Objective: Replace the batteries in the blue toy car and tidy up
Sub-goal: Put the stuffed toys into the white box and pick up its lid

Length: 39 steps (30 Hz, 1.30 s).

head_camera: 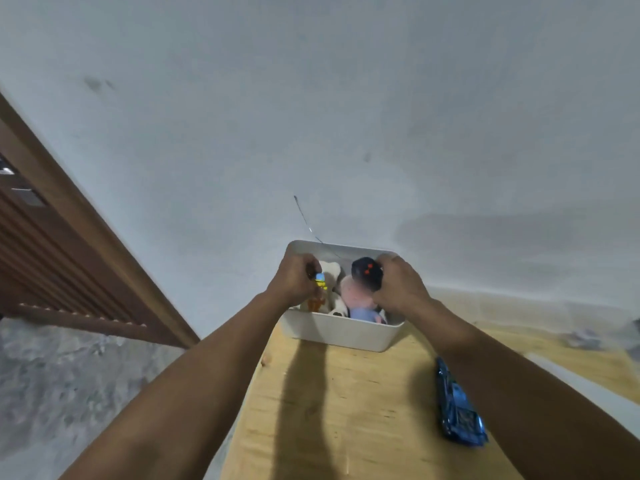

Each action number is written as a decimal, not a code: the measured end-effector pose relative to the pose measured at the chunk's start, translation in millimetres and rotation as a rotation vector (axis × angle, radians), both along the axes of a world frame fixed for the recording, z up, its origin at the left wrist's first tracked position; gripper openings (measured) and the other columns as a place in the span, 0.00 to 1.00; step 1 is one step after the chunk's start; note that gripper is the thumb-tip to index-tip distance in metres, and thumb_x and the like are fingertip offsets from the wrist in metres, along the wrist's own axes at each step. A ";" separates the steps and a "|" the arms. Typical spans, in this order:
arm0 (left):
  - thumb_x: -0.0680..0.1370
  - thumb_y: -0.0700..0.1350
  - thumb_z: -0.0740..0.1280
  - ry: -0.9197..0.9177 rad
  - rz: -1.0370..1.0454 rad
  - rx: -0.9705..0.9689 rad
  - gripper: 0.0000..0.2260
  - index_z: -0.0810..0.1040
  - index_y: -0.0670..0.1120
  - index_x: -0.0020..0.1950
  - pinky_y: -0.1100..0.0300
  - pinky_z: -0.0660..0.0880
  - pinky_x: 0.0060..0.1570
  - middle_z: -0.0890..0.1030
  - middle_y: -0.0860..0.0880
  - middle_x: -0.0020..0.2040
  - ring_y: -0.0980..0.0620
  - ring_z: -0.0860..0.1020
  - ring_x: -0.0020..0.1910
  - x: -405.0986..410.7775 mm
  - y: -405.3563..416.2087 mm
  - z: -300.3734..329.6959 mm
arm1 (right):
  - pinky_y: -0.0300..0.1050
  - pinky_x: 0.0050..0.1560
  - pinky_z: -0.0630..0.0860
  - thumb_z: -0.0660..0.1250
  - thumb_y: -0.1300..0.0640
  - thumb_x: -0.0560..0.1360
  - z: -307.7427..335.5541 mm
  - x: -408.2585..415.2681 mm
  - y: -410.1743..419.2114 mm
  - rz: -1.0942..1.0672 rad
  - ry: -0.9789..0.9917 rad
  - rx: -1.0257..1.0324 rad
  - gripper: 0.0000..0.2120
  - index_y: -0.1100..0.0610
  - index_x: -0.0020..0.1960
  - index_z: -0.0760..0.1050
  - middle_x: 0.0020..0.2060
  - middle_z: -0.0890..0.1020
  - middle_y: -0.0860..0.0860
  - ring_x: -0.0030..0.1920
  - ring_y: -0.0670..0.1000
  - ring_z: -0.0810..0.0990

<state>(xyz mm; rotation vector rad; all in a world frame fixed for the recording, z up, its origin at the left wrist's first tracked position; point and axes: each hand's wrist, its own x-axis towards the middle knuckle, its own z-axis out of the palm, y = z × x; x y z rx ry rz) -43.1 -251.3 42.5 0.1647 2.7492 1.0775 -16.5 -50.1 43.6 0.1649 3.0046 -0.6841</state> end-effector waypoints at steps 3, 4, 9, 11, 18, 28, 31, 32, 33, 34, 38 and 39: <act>0.64 0.32 0.77 -0.033 -0.016 -0.015 0.14 0.77 0.48 0.38 0.64 0.75 0.36 0.79 0.48 0.38 0.49 0.78 0.38 -2.3 5.7 -13.1 | 0.46 0.52 0.74 0.74 0.59 0.65 -2.0 -2.9 0.5 0.048 -0.065 0.085 0.26 0.56 0.61 0.72 0.58 0.74 0.57 0.57 0.60 0.77; 0.64 0.31 0.76 -0.040 -0.013 -0.010 0.15 0.77 0.48 0.38 0.64 0.74 0.35 0.80 0.48 0.38 0.50 0.78 0.38 -3.6 7.9 -15.6 | 0.47 0.53 0.74 0.74 0.59 0.66 -2.1 -4.7 0.6 0.062 -0.087 0.111 0.25 0.57 0.61 0.71 0.58 0.74 0.58 0.57 0.60 0.77; 0.63 0.30 0.77 -0.071 0.019 0.030 0.13 0.80 0.45 0.40 0.69 0.73 0.33 0.80 0.48 0.37 0.53 0.77 0.35 -14.0 17.4 -23.3 | 0.48 0.53 0.74 0.71 0.61 0.69 -4.5 -11.8 -3.3 0.103 -0.129 0.222 0.24 0.59 0.63 0.69 0.58 0.74 0.58 0.57 0.61 0.77; 0.61 0.32 0.78 -0.092 0.047 0.031 0.14 0.80 0.47 0.37 0.61 0.77 0.40 0.81 0.49 0.37 0.49 0.80 0.38 -18.1 19.8 -27.5 | 0.49 0.53 0.75 0.71 0.61 0.70 -6.8 -15.5 -6.9 0.118 -0.146 0.276 0.23 0.59 0.63 0.69 0.58 0.74 0.58 0.57 0.60 0.77; 0.66 0.34 0.75 -0.188 0.144 0.021 0.13 0.75 0.49 0.32 0.74 0.65 0.22 0.77 0.57 0.31 0.57 0.76 0.31 -17.9 22.4 -40.3 | 0.49 0.55 0.75 0.70 0.64 0.71 -20.4 -26.1 -12.9 0.182 -0.219 0.393 0.22 0.61 0.64 0.70 0.58 0.75 0.59 0.59 0.60 0.78; 0.65 0.33 0.76 -0.227 0.166 0.032 0.13 0.77 0.49 0.33 0.70 0.70 0.24 0.83 0.49 0.35 0.55 0.80 0.31 -24.8 23.6 -49.9 | 0.48 0.52 0.75 0.73 0.63 0.69 -22.5 -34.4 -15.8 0.297 -0.303 0.479 0.26 0.61 0.64 0.69 0.58 0.78 0.59 0.58 0.59 0.79; 0.66 0.33 0.76 -0.241 0.163 0.033 0.12 0.78 0.48 0.34 0.71 0.70 0.21 0.81 0.50 0.35 0.55 0.79 0.30 -24.7 24.0 -49.3 | 0.47 0.49 0.74 0.76 0.64 0.64 -23.2 -31.8 -19.7 0.348 -0.321 0.523 0.33 0.60 0.65 0.66 0.57 0.78 0.58 0.57 0.58 0.78; 0.65 0.33 0.77 -0.240 0.163 0.029 0.13 0.78 0.49 0.34 0.70 0.71 0.22 0.81 0.51 0.35 0.54 0.79 0.31 -25.0 23.4 -50.0 | 0.47 0.50 0.74 0.75 0.64 0.64 -25.0 -30.8 -20.9 0.364 -0.318 0.538 0.33 0.60 0.66 0.66 0.58 0.78 0.58 0.58 0.58 0.78; 0.65 0.33 0.77 -0.239 0.166 0.024 0.13 0.77 0.49 0.33 0.69 0.71 0.25 0.82 0.51 0.35 0.53 0.80 0.32 -25.1 23.0 -50.8 | 0.47 0.52 0.74 0.74 0.64 0.66 -27.8 -29.7 -21.7 0.376 -0.314 0.547 0.31 0.60 0.66 0.66 0.58 0.78 0.58 0.59 0.58 0.78; 0.64 0.34 0.77 -0.240 0.172 0.019 0.13 0.78 0.49 0.32 0.68 0.72 0.27 0.82 0.51 0.35 0.53 0.80 0.34 -25.2 22.2 -52.1 | 0.47 0.54 0.74 0.72 0.63 0.68 -29.0 -28.6 -22.6 0.382 -0.308 0.544 0.28 0.60 0.65 0.67 0.59 0.78 0.58 0.59 0.58 0.78; 0.63 0.35 0.77 -0.233 0.202 0.014 0.10 0.79 0.48 0.32 0.64 0.77 0.34 0.83 0.51 0.36 0.52 0.82 0.37 -24.9 19.6 -55.2 | 0.46 0.52 0.73 0.67 0.61 0.74 -24.1 -27.2 -26.4 0.369 -0.271 0.494 0.15 0.59 0.60 0.74 0.56 0.81 0.57 0.56 0.57 0.80; 0.63 0.35 0.77 -0.231 0.204 0.014 0.10 0.80 0.48 0.32 0.62 0.79 0.35 0.83 0.50 0.36 0.51 0.82 0.37 -24.8 19.5 -55.5 | 0.45 0.50 0.72 0.67 0.61 0.74 -23.7 -27.0 -26.9 0.371 -0.271 0.479 0.14 0.59 0.60 0.74 0.56 0.81 0.57 0.55 0.58 0.80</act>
